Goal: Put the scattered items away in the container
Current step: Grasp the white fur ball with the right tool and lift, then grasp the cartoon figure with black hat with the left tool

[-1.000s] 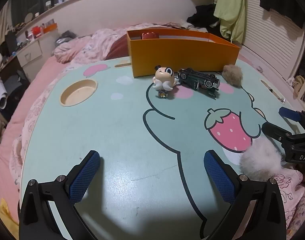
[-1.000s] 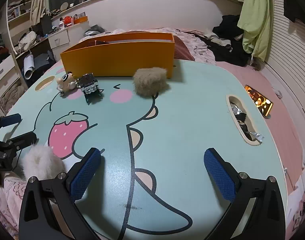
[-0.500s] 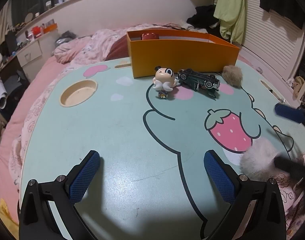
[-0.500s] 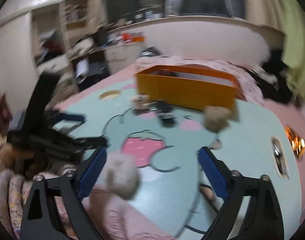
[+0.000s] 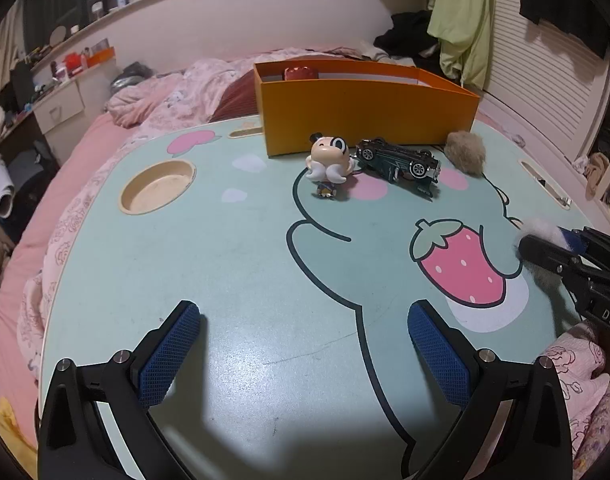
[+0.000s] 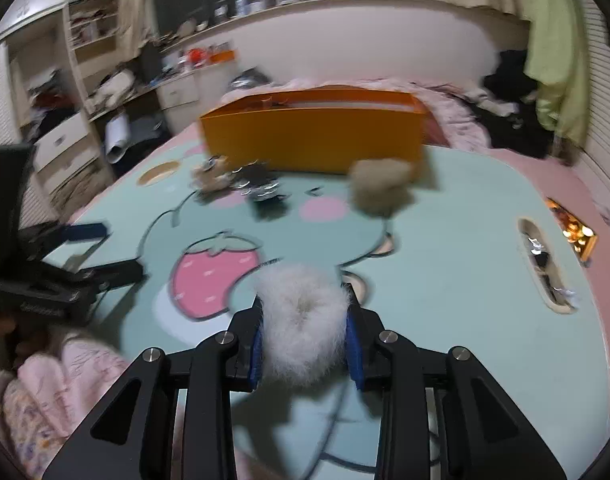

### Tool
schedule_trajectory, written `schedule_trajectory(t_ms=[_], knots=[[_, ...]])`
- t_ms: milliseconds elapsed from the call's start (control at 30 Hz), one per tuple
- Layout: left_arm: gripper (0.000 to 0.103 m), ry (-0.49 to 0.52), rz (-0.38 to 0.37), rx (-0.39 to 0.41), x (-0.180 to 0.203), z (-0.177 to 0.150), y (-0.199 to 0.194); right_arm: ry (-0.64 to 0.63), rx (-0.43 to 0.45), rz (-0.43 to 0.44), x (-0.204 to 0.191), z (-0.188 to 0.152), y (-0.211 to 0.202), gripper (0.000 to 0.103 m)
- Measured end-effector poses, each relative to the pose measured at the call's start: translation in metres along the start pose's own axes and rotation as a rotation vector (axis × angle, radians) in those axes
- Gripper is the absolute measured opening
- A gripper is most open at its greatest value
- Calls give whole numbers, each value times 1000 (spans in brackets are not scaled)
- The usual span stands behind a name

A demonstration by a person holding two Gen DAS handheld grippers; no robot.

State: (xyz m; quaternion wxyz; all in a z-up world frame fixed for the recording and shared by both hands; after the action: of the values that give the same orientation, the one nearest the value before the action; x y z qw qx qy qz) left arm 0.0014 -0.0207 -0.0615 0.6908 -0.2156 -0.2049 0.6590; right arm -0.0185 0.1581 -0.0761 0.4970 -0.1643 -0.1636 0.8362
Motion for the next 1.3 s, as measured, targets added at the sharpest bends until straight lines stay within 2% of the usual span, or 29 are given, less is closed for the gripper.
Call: schedule_trajectory(t_ms=[67,100,133,467,533,567,600,633,900,1033,1100,1167,1200,1300], knots=[[103,0,0,0,0,0,0,-40,-10,-21,-5,0,-2,51],[103,0,0,0,0,0,0,-66,-21,-47,-6,-2,-1,78],[103,1,0,1,0,0,0,-84,-32,-69,-5,-4,0,88],[103,0,0,1,0,0,0,-77,-42,-86,-4,-4,-5,88],[103,0,0,1,0,0,0,-75,-39,-81,-3,-2,-2,86],[103,0,0,2,0,0,0,-77,-30,-77,-3,-1,0,77],[103,0,0,3,0,0,0,-82,-13,-69,-5,0,2,37],[103,-1,0,4,0,1,0,-87,0,-54,-7,2,7,33],[103,25,20,17,1,10,-3,-86,5,-41,-7,5,15,33],[103,3,-37,47,7,38,1,-86,4,-41,-8,5,15,33],[99,11,-49,44,10,53,12,-86,5,-41,-8,5,15,33],[89,26,-41,33,10,68,28,-86,5,-41,-8,5,15,33],[87,26,-42,23,10,75,37,-86,5,-41,-8,5,15,33],[80,-5,-76,-15,10,86,62,-85,5,-40,-8,5,14,33]])
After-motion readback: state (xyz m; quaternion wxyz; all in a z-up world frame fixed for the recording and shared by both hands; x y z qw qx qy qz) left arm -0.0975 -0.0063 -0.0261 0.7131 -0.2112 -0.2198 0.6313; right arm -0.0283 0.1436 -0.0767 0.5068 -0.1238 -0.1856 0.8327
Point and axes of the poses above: each gripper's, at about its wrist camera, not at the fingertips, and y roughly the way its jaws point, x to its right, z to its top, the point moved 7 cm from there along y, roughly the way its jaws point, and after that the axes turned 15 degrees about x, right-handed, at the moved point
